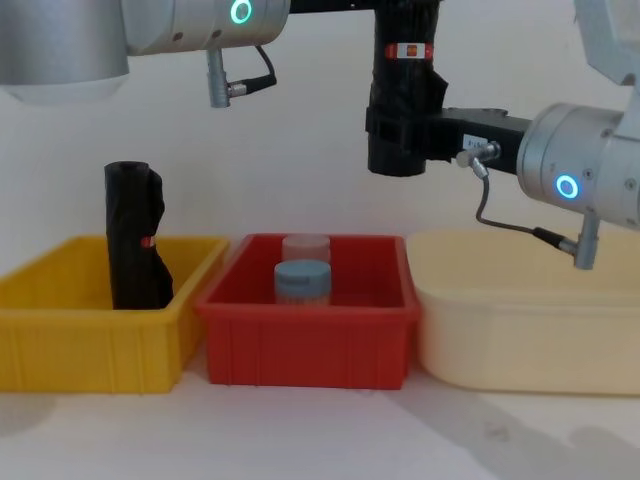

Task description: Pick up the garbage bag with the one hand and transfer it to the other hand.

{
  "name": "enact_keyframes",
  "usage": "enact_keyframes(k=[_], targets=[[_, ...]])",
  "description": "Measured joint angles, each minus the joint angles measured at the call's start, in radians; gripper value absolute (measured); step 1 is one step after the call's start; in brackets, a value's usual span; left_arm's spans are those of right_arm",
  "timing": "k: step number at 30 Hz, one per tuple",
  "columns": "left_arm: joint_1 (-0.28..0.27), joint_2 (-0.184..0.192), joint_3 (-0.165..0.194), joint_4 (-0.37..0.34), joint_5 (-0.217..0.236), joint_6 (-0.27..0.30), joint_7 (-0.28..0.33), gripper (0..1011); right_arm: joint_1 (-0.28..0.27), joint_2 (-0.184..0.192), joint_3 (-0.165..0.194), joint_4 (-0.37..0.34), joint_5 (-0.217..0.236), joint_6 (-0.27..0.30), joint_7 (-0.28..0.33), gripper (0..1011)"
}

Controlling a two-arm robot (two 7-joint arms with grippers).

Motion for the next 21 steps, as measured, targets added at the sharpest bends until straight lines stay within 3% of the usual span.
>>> enact_keyframes(k=[15, 21], targets=[[0.004, 0.002, -0.003, -0.005, -0.008, 0.006, 0.004, 992, 0.005, -0.014, 0.029, 0.017, -0.007, 0.014, -0.040, 499], [0.017, 0.002, -0.019, -0.020, -0.031, 0.022, 0.012, 1001, 0.016, -0.020, 0.052, 0.035, -0.013, 0.039, -0.073, 499]])
